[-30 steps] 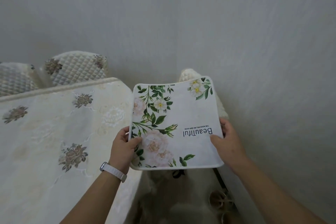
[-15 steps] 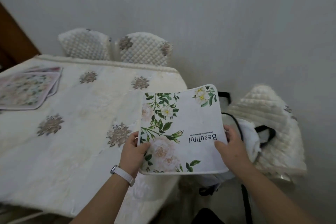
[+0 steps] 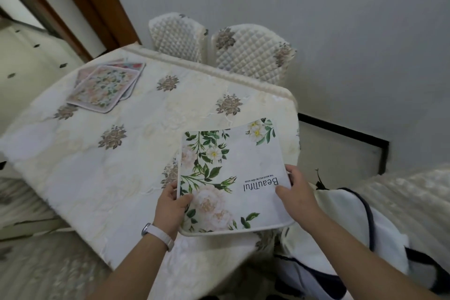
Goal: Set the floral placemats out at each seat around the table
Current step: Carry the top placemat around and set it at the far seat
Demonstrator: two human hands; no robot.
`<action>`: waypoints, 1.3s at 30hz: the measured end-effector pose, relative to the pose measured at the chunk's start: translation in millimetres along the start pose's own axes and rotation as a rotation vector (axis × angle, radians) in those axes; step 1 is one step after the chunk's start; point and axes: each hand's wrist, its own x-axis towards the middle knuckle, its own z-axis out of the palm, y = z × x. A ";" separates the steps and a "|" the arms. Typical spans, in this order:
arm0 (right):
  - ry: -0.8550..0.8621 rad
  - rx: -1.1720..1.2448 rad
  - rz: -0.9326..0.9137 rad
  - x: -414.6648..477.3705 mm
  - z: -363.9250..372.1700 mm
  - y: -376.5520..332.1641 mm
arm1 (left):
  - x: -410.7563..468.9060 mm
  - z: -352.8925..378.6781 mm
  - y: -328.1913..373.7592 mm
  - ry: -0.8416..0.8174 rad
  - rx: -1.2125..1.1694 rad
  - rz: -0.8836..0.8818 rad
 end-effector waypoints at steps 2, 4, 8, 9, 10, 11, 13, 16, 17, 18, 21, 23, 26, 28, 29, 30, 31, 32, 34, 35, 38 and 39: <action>-0.035 -0.009 0.005 16.2 -1.0 1.8 | 5.7 6.4 -1.4 0.022 0.010 -0.012; -0.052 -0.014 0.024 29.5 -0.4 6.4 | 12.9 9.8 -3.9 0.026 0.011 -0.035; -0.057 -0.029 0.066 46.6 3.7 17.7 | 27.7 15.1 -8.3 0.038 0.006 -0.079; -0.055 -0.029 0.074 48.9 4.7 19.1 | 31.4 17.2 -9.5 0.033 0.014 -0.084; -0.052 -0.026 0.082 50.9 5.5 20.7 | 36.2 18.9 -11.4 0.029 0.028 -0.092; -0.046 -0.020 0.093 52.6 6.4 21.9 | 41.6 20.5 -13.4 0.024 0.040 -0.098; -0.024 -0.005 0.114 55.4 8.0 24.0 | 53.4 23.7 -16.9 0.012 0.057 -0.106; 0.017 0.012 0.145 60.7 11.0 31.5 | 70.6 31.0 -21.8 -0.040 0.103 -0.105; 0.034 0.016 0.156 61.7 12.0 35.3 | 75.0 34.3 -23.1 -0.070 0.133 -0.102; 0.053 0.022 0.170 62.3 13.3 39.9 | 78.9 37.1 -25.3 -0.100 0.155 -0.102; 0.114 0.055 0.225 60.8 16.1 51.3 | 84.2 41.7 -31.3 -0.126 0.167 -0.137; 0.141 0.071 0.243 59.8 17.4 54.7 | 79.0 41.6 -33.8 -0.119 0.141 -0.160; 0.172 0.085 0.247 58.3 19.9 56.1 | 64.5 37.1 -43.4 -0.081 0.023 -0.214; 0.212 0.100 0.262 54.9 22.9 57.7 | 52.4 33.0 -52.4 -0.062 -0.082 -0.261; 0.238 0.116 0.273 52.0 25.5 59.4 | 45.9 31.6 -57.2 -0.049 -0.127 -0.286; 0.266 0.137 0.288 49.2 29.3 61.6 | 39.2 31.2 -62.2 -0.041 -0.164 -0.308; 0.291 0.159 0.303 45.1 34.2 62.8 | 33.0 31.7 -67.3 -0.042 -0.194 -0.327; 0.313 0.179 0.316 40.9 40.0 64.0 | 26.8 33.6 -71.2 -0.054 -0.219 -0.341; 0.335 0.199 0.333 31.1 52.6 64.8 | 18.2 37.8 -76.2 -0.071 -0.252 -0.360; 0.333 0.201 0.338 25.5 59.1 64.2 | 15.7 39.9 -76.7 -0.072 -0.262 -0.359; 0.288 0.192 0.347 8.9 78.3 63.5 | 14.1 44.5 -76.0 -0.072 -0.277 -0.320; 0.271 0.188 0.344 4.0 84.2 63.1 | 13.7 45.8 -76.3 -0.070 -0.286 -0.304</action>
